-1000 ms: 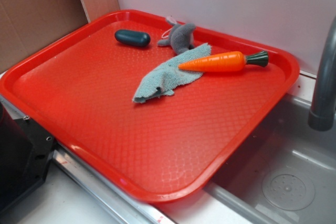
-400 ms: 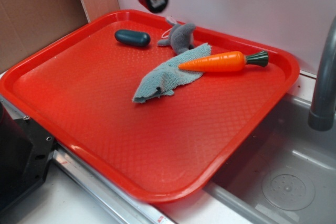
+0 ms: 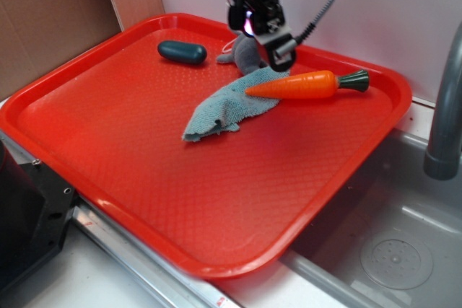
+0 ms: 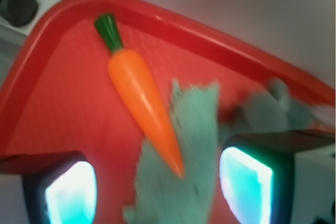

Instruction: Grab the carrot.

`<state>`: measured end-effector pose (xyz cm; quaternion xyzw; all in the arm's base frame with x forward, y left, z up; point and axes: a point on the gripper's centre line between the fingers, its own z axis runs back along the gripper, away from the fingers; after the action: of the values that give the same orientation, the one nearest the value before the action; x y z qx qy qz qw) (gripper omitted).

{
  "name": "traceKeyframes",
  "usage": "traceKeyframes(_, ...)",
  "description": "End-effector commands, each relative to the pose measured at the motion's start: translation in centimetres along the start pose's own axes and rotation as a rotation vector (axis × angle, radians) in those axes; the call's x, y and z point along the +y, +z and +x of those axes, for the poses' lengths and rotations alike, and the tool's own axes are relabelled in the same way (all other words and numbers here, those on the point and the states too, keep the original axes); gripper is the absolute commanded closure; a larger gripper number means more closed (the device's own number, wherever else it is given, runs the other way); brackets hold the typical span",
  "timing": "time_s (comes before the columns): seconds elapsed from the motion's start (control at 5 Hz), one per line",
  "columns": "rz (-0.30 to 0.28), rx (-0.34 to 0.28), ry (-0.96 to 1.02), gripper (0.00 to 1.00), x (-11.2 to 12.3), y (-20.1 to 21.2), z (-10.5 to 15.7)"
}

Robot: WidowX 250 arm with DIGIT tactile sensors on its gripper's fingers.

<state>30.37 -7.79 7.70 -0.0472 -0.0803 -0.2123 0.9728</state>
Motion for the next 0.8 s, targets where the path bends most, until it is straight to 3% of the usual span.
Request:
traceKeyframes(0.0, -0.050, 0.000, -0.153, 0.00, -2.1, -3.7, 3.0)
traceKeyframes(0.2, -0.022, 0.035, -0.155, 0.00, -2.5, -5.1, 2.9)
traceKeyframes(0.4, -0.016, 0.047, -0.124, 1.00, -2.7, -5.7, 2.3)
traceKeyframes(0.6, -0.026, 0.061, -0.115, 1.00, -3.0, -5.4, 2.0)
